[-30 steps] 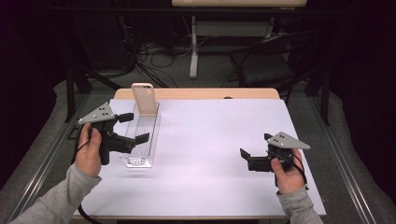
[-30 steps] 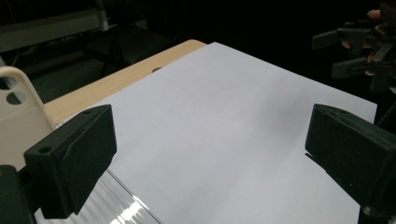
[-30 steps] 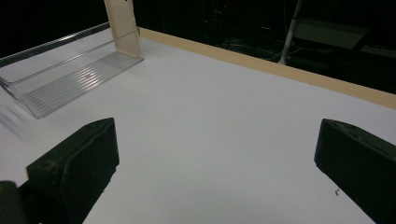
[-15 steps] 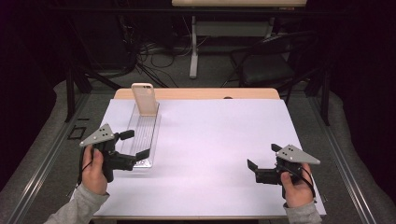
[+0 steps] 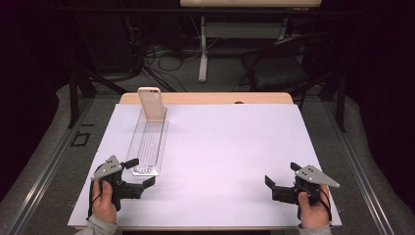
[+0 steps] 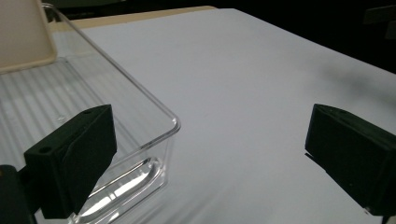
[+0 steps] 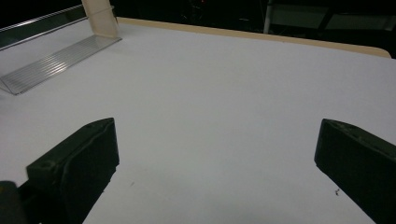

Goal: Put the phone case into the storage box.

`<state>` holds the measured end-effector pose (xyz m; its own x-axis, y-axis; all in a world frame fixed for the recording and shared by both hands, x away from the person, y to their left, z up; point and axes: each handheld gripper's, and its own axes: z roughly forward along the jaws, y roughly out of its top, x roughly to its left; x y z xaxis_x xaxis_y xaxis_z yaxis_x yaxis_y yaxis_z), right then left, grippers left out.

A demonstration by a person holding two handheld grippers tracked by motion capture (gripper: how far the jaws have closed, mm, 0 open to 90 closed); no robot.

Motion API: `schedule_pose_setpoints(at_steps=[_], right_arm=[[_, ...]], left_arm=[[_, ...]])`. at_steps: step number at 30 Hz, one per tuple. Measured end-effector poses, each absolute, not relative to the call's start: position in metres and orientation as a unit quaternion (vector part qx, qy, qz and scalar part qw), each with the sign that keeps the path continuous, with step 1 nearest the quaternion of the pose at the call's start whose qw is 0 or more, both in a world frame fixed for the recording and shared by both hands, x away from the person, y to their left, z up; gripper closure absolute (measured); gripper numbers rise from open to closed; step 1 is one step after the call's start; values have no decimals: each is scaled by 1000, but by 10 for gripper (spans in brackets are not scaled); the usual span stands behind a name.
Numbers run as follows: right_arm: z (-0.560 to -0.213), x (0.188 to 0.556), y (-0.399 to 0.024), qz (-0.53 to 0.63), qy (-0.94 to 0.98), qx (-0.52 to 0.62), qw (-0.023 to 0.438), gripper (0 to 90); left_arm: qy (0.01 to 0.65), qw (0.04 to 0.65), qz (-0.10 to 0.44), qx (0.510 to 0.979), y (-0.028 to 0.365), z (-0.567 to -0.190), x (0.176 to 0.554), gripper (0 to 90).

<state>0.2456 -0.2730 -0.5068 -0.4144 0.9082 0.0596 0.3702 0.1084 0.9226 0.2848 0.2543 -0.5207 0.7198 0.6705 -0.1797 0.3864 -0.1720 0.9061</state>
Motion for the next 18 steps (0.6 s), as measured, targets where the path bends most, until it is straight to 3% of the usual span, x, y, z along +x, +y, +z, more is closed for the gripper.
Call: schedule_pose_setpoints(at_steps=[7, 18], right_arm=[[-521, 241, -282, 476, 683, 478, 281, 0], [-544, 247, -292, 482, 663, 505, 273, 0]], left_arm=[[387, 566, 116, 719, 272, -532, 283, 25], [376, 583, 119, 710, 289, -538, 286, 25]])
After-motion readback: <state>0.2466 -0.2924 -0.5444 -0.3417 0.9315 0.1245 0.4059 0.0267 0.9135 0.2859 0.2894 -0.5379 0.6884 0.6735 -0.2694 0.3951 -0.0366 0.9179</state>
